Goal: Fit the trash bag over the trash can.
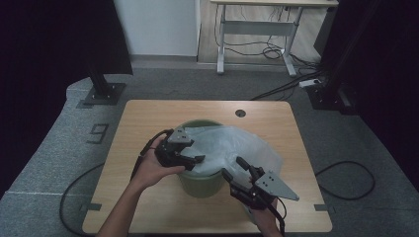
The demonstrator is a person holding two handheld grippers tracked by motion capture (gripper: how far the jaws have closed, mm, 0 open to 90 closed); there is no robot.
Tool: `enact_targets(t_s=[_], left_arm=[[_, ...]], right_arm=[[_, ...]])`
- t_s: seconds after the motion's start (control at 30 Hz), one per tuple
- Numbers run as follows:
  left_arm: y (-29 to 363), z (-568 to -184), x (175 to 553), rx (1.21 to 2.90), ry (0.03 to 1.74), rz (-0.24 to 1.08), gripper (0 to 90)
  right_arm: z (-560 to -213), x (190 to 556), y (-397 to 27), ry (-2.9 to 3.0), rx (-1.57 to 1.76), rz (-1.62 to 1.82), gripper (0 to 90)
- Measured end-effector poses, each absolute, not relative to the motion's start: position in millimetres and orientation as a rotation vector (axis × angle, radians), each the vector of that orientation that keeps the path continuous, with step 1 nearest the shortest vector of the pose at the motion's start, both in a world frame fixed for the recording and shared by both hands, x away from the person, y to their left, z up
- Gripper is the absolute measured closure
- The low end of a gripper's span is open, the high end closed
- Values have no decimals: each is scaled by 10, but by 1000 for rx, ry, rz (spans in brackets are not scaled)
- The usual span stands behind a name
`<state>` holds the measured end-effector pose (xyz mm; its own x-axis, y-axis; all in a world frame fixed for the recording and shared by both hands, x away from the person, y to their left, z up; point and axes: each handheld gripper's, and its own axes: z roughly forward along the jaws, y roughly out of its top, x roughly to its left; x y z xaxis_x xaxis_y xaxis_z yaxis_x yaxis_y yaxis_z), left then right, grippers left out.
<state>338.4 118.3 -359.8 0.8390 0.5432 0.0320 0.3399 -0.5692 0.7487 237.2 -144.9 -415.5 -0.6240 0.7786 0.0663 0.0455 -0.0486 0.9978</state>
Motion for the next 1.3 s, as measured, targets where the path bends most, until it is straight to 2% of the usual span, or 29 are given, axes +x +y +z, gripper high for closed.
enact_targets(t_s=[0.33, 0.93, 1.0, 1.1, 1.17, 1.23, 1.3], left_arm=[[1162, -3602, 3372, 2237, 635, 334, 352], [1138, -3612, 3390, 2252, 639, 329, 353], [1141, -3612, 3387, 2254, 639, 329, 353], [1149, -3614, 3388, 2252, 642, 327, 354], [1150, -3614, 3389, 2250, 643, 327, 354], [1150, -3611, 3387, 2246, 643, 327, 354], [1151, -3607, 3385, 2244, 643, 328, 353]], right_arm=[[-4396, 2110, -1472, 1709, 958, 1612, 282], [-4774, 2103, -1765, 1736, 1074, 1394, 268], [-4805, 2121, -1783, 1717, 1090, 1369, 359], [-4825, 2128, -1814, 1688, 1091, 1360, 622], [-4813, 2135, -1823, 1686, 1083, 1360, 753], [-4790, 2138, -1830, 1673, 1071, 1353, 845], [-4749, 2137, -1836, 1656, 1052, 1356, 880]])
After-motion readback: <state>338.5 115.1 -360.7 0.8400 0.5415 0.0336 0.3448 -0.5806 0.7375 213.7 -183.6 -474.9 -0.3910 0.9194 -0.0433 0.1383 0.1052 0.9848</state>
